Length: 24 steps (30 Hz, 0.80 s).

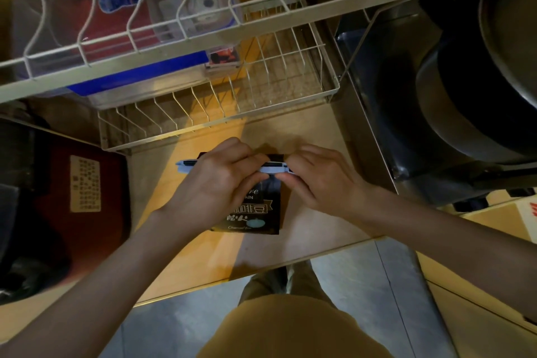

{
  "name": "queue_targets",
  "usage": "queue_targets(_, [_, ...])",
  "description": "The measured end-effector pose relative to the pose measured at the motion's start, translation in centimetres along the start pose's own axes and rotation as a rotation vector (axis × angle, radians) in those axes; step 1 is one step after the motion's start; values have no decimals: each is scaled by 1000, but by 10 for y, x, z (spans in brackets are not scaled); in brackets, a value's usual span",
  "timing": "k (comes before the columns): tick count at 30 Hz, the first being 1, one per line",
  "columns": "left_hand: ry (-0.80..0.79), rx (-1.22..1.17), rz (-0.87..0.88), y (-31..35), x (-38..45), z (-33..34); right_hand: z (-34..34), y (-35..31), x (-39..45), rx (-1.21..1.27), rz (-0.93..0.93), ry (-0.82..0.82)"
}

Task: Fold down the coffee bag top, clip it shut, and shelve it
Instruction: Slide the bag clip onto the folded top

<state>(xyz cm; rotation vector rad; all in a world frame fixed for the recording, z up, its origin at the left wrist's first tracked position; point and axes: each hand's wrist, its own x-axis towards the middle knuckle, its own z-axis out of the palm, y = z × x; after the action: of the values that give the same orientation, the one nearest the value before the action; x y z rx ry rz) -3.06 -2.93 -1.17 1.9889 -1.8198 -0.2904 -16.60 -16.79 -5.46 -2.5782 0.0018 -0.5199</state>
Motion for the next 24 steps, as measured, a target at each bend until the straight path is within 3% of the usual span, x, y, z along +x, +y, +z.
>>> queue_targets(4, [-10, 30, -3, 1, 5, 3, -1, -3, -2, 78, 229, -120])
queue_targets(9, [-9, 21, -32, -1, 10, 4, -9, -17, -7, 889, 767, -185])
queue_targets(14, [6, 33, -79, 4, 8, 2, 20, -26, -18, 957, 789, -356])
queue_targets(17, [37, 1, -151, 4, 3, -4, 31, -23, -22, 945, 839, -360])
queue_targets(22, [138, -459, -644, -19, -39, -17, 32, -19, -21, 992, 867, -344])
queue_targets(24, [98, -675, -768, -25, -63, -2, 30, -20, -20, 991, 855, -353])
